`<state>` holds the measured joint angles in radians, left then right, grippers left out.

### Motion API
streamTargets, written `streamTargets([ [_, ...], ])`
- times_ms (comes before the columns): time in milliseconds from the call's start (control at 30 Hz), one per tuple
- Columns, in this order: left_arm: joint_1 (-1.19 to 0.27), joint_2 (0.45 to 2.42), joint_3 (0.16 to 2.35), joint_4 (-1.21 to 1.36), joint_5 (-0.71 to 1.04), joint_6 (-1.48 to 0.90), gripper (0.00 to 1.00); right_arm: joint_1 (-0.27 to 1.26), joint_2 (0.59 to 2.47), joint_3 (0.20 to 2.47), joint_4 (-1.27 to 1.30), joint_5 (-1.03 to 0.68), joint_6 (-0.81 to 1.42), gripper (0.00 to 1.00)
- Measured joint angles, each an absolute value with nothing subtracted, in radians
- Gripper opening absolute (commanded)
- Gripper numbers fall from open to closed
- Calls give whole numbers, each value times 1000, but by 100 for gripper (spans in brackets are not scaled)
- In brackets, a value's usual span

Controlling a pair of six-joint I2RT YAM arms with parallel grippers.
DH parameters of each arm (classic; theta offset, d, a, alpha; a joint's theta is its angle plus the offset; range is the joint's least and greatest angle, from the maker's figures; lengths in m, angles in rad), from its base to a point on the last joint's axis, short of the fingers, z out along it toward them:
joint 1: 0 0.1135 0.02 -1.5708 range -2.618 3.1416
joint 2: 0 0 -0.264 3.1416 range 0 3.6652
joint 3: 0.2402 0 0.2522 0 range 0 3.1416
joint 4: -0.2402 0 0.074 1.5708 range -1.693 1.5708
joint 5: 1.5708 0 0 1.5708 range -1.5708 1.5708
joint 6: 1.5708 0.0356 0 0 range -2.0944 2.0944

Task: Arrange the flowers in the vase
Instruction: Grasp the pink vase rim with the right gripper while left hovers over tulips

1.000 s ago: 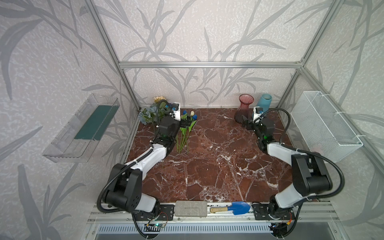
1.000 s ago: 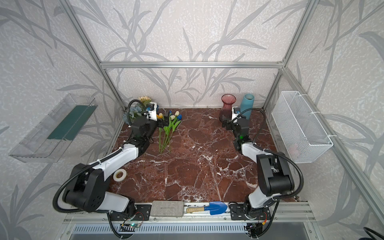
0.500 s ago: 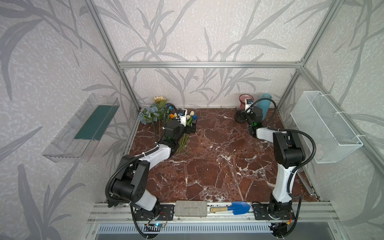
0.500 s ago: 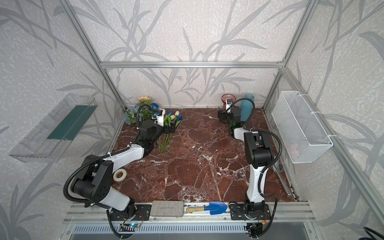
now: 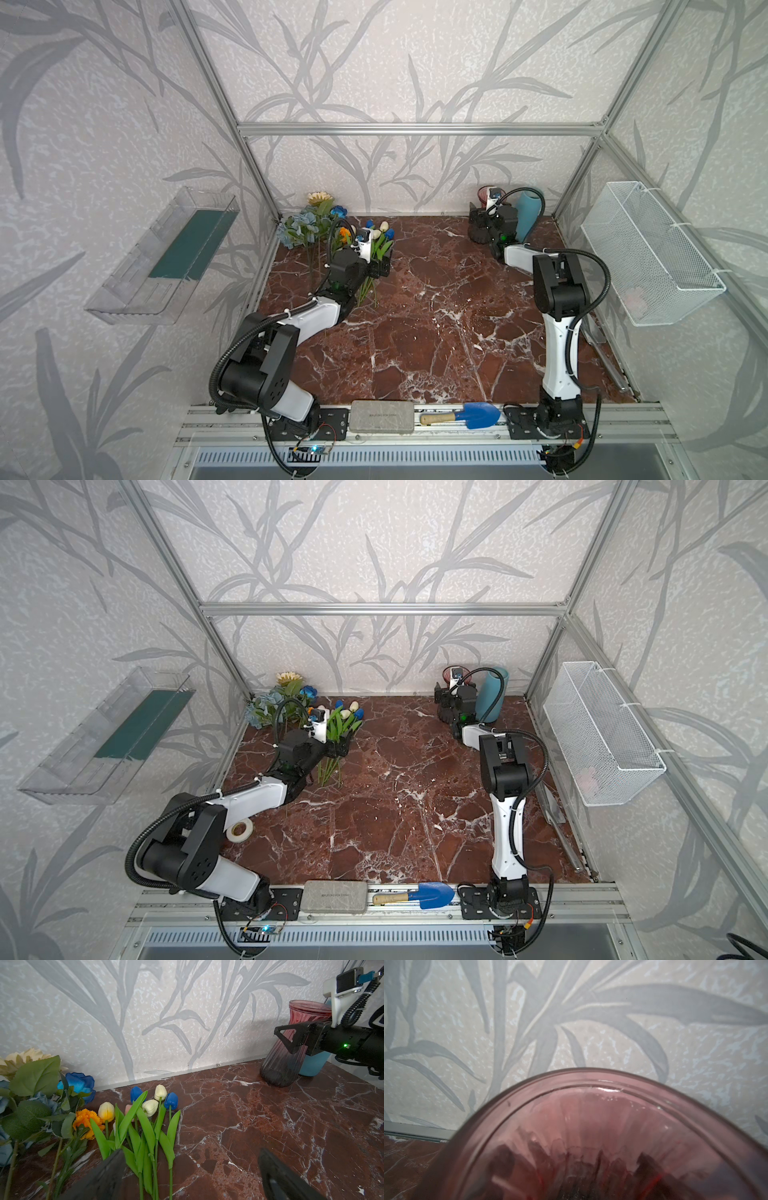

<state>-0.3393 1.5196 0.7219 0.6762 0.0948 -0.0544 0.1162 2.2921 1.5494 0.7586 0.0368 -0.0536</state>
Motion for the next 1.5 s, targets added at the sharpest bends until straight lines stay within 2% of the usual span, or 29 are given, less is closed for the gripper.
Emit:
streamTargets([
  [133,-339,1512,710,687,95,-55,99,115,2330,1589,768,40,-55,96],
  [333,-339,1496,710,690,95,-55,99,112,2370,1650,773,22,-75,79],
  [667,-339,1442,682,688,78,-54,99,105,2382,1629,835,-25,-90,59],
  [1000,-339,1390,662,676,54,-54,99,104,2343,1525,931,-85,-99,38],
  [1167,-339,1354,646,672,37,-52,99,103,2292,1437,960,-124,-101,31],
  [1333,-339,1334,617,669,19,-51,99,105,2225,1336,973,-154,-101,28],
  [1433,-339,1325,583,666,9,-41,99,108,2171,1253,988,-175,-96,20],
  [1500,-339,1319,564,664,0,-35,99,116,2130,1196,992,-182,-96,19],
])
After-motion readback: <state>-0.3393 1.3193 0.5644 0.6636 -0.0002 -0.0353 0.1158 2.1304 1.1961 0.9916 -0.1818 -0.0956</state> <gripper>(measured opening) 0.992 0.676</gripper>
